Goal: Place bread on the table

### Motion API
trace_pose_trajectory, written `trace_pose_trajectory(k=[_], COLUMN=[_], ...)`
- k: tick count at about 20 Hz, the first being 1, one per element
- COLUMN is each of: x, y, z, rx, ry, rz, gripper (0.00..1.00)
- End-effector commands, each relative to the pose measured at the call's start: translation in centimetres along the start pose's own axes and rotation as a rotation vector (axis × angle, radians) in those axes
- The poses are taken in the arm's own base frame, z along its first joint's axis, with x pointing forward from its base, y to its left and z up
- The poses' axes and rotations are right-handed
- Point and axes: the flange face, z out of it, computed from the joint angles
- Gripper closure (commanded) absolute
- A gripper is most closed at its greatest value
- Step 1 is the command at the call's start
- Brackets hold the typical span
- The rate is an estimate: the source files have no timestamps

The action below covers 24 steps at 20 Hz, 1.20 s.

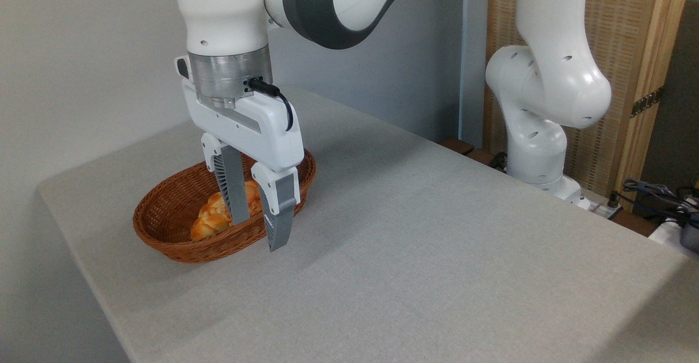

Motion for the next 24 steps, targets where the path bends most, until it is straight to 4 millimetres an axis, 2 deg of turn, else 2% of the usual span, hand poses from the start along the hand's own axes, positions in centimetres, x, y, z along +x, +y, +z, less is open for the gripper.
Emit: trace_pose_trajectory(k=[1, 4, 7, 10, 12, 18, 24], x=[0.1, 0.7, 2.6, 3.5, 4.4, 7.7, 9.7], y=[0.3, 1.0, 3.4, 4.5, 5.9, 11.8, 15.8], z=[-0.3, 0.1, 1.0, 1.7, 1.6, 2.8, 5.5], rx=[-0.007, -0.012, -0.039, -0.082, -0.093, -0.128, -0.165], ry=[-0.003, -0.007, 0.012, 0.034, 0.046, 0.041, 0.010], rz=[-0.011, 0.013, 0.081, 0.200, 0.289, 0.436, 0.564], gripper=[0.00, 0.00, 0.00, 0.00, 0.00, 0.00, 0.00])
